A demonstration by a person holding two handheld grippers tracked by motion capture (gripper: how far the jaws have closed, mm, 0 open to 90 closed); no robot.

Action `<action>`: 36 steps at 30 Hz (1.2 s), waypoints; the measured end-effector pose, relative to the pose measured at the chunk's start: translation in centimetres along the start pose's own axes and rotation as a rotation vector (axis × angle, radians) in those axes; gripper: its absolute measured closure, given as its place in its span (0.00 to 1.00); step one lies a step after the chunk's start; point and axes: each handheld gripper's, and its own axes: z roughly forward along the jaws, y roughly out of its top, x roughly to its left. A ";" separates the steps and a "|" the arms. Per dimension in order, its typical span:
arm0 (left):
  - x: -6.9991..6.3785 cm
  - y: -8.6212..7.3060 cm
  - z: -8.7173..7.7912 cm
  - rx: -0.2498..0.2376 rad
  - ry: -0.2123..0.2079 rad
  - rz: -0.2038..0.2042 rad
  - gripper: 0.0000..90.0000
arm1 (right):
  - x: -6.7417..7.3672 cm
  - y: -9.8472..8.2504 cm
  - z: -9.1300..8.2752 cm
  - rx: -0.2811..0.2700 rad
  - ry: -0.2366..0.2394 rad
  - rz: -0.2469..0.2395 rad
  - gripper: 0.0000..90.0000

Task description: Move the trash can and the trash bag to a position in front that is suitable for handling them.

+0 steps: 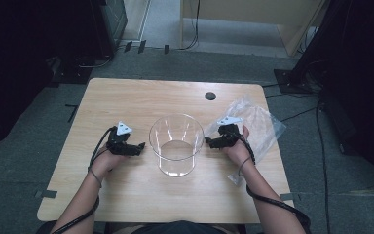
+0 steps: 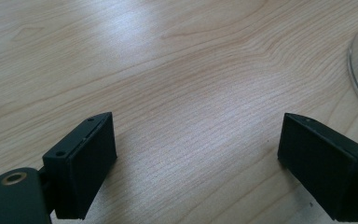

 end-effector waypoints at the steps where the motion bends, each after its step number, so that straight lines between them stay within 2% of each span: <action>1: 0.0 0.0 0.0 0.000 0.000 0.000 0.12 | 0.0 0.0 0.0 0.000 -0.001 0.002 0.10; 5: 0.0 0.0 0.0 0.000 0.000 0.000 0.12 | -0.2 -0.1 -0.1 -0.010 0.017 0.020 0.11; 6: 0.0 0.0 0.0 0.000 0.000 0.001 0.12 | -0.4 -0.1 -0.3 -0.032 0.040 0.098 0.11; 11: 0.0 0.0 0.0 -0.001 -0.001 0.000 0.12 | -0.7 -0.2 -0.4 -0.045 0.061 0.128 0.11; 12: 0.0 0.1 0.0 0.003 -0.001 0.001 0.12 | -0.4 -0.2 -0.4 -0.034 0.039 0.102 0.11; 13: 0.0 0.1 0.0 0.007 -0.005 -0.001 0.12 | -0.4 -0.2 -0.4 -0.034 0.039 0.102 0.11; 14: 0.0 0.2 -0.1 0.008 -0.009 -0.001 0.12 | -0.1 -0.3 -0.4 -0.024 0.018 0.081 0.11; 16: 0.0 0.3 -0.2 0.019 -0.030 -0.022 0.15 | 0.4 0.1 -0.2 0.021 -0.009 0.008 0.11; 17: 0.0 0.3 -0.2 0.019 -0.030 -0.022 0.15 | 0.4 0.1 -0.2 0.021 -0.009 0.008 0.11; 18: 0.0 0.4 -0.4 0.027 -0.043 -0.017 0.15 | 0.3 0.4 -0.4 0.029 0.015 0.031 0.20; 22: -0.3 0.7 -0.8 0.024 -0.076 0.003 0.15 | 0.2 0.9 -1.0 0.041 0.053 0.011 0.20; 24: -0.4 1.0 -1.2 0.029 -0.093 -0.008 0.15 | 0.3 1.2 -1.8 0.025 0.077 -0.003 0.20; 26: -0.5 1.3 -1.6 0.029 -0.107 -0.018 0.15 | 0.3 1.3 -2.2 0.019 0.109 0.004 0.20; 27: -0.5 1.3 -1.6 0.029 -0.107 -0.018 0.15 | 0.3 1.3 -2.2 0.019 0.109 0.004 0.20; 31: -0.8 1.7 -2.7 0.015 -0.129 0.013 0.15 | 0.5 1.6 -3.5 -0.006 0.157 -0.018 0.20; 36: -1.1 2.1 -3.6 -0.004 -0.156 0.020 0.15 | 1.0 1.7 -4.6 -0.015 0.182 -0.032 0.20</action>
